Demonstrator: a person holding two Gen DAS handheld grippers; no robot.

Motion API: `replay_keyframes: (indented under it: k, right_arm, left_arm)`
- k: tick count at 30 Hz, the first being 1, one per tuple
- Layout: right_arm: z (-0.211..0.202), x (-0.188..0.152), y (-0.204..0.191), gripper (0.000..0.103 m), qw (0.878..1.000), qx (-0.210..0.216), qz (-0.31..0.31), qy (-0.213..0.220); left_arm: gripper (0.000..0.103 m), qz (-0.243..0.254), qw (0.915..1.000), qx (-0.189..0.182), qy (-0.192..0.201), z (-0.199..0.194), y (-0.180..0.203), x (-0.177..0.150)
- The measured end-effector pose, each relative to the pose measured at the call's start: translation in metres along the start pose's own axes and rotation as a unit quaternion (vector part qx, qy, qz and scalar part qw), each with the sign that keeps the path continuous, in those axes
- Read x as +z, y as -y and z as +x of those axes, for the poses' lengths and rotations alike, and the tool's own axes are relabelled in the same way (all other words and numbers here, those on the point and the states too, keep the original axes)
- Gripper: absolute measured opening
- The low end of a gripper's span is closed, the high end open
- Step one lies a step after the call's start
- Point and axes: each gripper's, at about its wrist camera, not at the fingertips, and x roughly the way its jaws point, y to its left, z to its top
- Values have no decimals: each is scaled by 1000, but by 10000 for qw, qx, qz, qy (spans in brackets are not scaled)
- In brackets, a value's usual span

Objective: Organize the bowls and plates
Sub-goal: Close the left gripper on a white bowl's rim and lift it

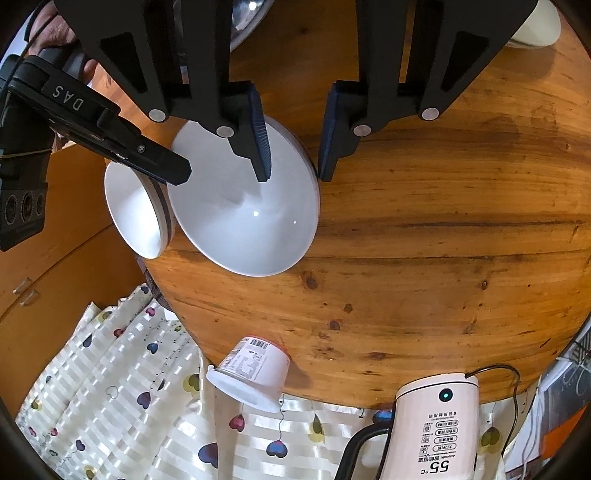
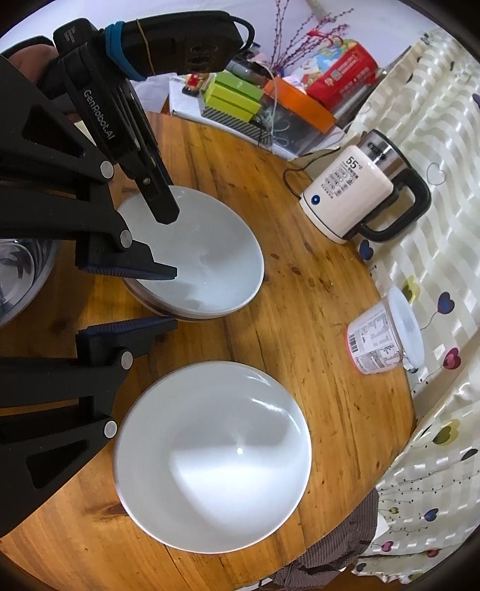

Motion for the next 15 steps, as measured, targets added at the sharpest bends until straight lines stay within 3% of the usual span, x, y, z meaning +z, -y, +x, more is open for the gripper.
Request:
replay_keyframes:
  k: [15]
  right_arm:
    - [-6, -1, -9, 19, 9998, -64, -166, 71]
  left_arm:
    - [25, 71, 9999, 104, 89, -7, 1, -1]
